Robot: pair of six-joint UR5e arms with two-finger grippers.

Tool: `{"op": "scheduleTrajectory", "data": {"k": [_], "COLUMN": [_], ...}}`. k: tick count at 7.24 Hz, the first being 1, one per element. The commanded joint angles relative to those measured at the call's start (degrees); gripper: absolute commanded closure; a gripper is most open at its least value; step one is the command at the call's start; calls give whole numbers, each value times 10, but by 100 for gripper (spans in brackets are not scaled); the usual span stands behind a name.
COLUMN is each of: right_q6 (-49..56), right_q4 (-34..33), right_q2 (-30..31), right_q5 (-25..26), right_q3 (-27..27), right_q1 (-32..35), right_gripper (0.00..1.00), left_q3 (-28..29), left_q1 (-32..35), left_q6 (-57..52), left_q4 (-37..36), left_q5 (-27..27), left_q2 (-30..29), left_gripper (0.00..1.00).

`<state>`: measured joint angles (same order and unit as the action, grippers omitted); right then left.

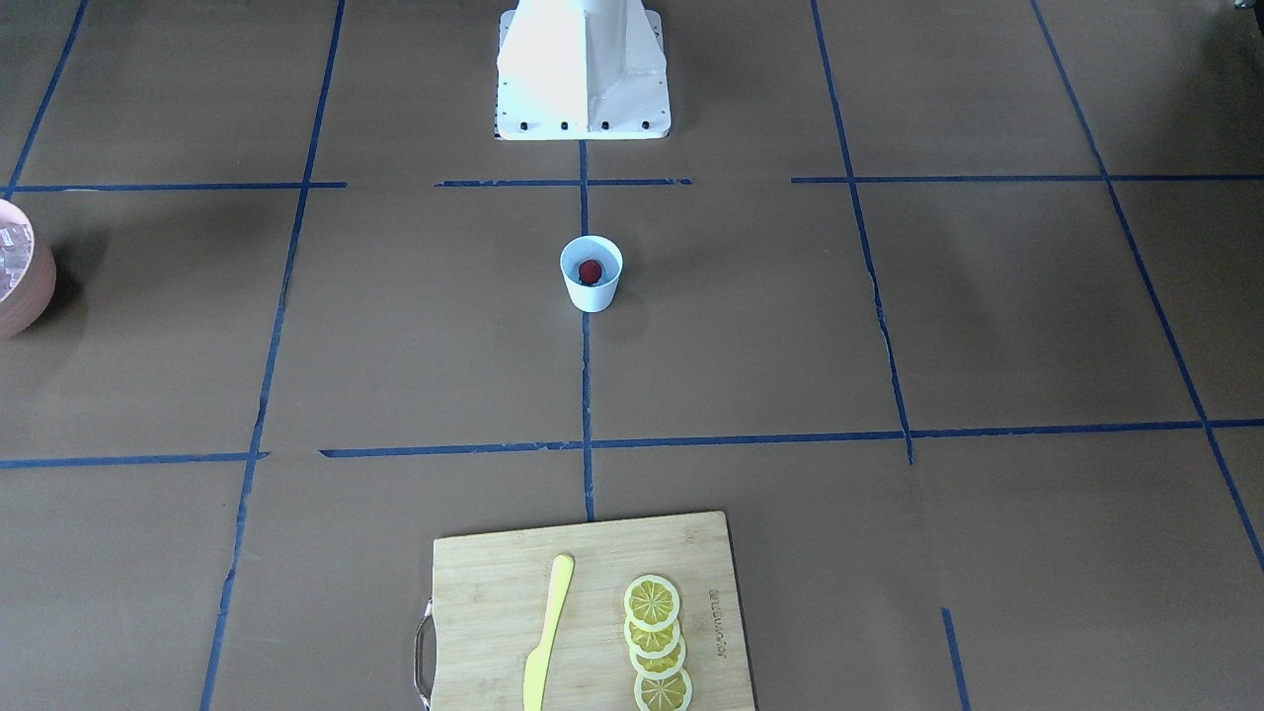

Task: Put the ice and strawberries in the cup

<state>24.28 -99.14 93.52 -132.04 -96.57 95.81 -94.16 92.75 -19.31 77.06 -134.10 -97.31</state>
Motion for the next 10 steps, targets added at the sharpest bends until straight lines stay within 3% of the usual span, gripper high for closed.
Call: {"op": "scheduleTrajectory", "data": {"k": [1, 3, 4, 10], "right_q6": [0, 0, 0, 0], "right_q4": [0, 0, 0, 0], "right_q2": [-4, -1, -1, 5], "right_q5": [-1, -1, -1, -2], "right_q3": [7, 6, 6, 5], "right_q1": [0, 0, 0, 0], "right_gripper": [0, 0, 0, 0], "left_q3": [13, 13, 40, 37], "left_q1": [19, 21, 21, 19], "left_q6": [-8, -6, -6, -13], "left_q4": [5, 5, 13, 20], "left_q5": [-2, 0, 0, 24], "left_q2": [25, 42, 38, 48], "left_gripper": [0, 0, 0, 0]}}
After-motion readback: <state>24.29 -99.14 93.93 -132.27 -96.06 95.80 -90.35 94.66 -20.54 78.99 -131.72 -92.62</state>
